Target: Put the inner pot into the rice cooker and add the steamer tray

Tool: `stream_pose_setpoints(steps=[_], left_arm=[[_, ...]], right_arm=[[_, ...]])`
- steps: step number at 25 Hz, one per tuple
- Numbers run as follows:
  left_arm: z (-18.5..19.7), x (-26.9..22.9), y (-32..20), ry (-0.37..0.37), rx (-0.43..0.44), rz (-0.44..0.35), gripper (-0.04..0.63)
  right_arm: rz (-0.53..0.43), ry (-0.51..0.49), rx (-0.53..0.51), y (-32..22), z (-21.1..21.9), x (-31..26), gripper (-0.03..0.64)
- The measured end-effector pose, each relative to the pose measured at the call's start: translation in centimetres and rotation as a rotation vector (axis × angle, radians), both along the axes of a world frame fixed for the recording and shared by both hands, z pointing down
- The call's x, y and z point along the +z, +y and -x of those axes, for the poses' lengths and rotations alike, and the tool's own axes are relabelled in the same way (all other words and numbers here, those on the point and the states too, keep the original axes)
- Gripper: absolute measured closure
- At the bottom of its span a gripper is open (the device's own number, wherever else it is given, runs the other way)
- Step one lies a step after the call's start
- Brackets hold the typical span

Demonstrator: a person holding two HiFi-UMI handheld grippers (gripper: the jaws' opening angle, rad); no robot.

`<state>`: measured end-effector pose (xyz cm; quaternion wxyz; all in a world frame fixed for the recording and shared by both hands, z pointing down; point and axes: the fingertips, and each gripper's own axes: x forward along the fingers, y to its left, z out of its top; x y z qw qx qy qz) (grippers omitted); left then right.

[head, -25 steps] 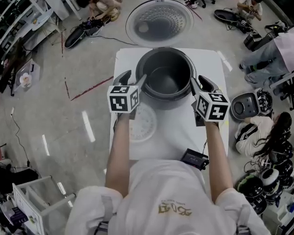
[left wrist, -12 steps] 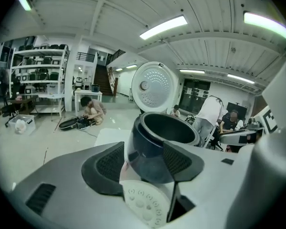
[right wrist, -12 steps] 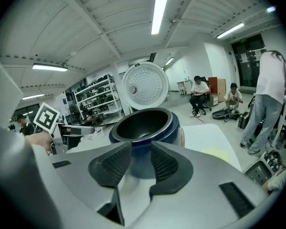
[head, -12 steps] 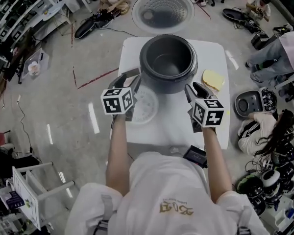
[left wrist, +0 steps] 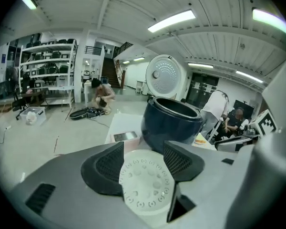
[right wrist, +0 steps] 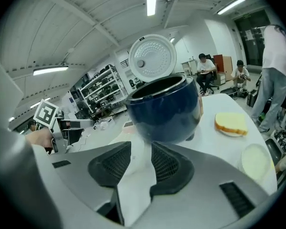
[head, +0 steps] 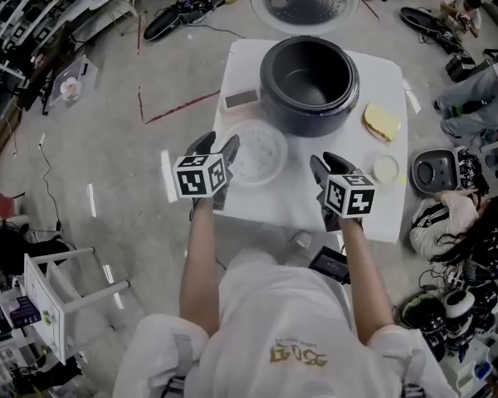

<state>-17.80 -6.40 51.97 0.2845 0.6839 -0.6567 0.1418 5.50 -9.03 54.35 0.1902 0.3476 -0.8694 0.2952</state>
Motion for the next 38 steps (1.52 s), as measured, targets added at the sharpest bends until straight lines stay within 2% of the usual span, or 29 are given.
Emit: stream_pose_setpoints(steps=[4,7,13,19,28,38], left_arm=[[1.6,2.3,1.1,0.025,0.002,0.039,0.321],[3.1,4.4,1.3,0.049,0.019,0.073,0.324],[5.8,8.7,0.8,0.071,0.097,0.110,0.316],[7.0,12.4,-0.7,0.097,0.173,0.169,0.321],[7.1,15.8,-2.0,0.180,0.231,0.217,0.326],[6.5,16.5,-2.5,0.165,0.294,0.222,0.388]], right_arm=[[0.041,-0.038,0.027,1.3,1.7,1.0,0.472],[0.071,-0.023,0.017,2.3,3.8,2.5,0.470],[0.135,0.025,0.032,3.1,7.8,6.4,0.468],[0.213,0.034,0.116,3.0,9.2,9.7,0.468],[0.311,0.019,0.218,3.6,9.8,13.0,0.471],[0.343,0.006,0.248,3.7,10.7,13.8,0.480]])
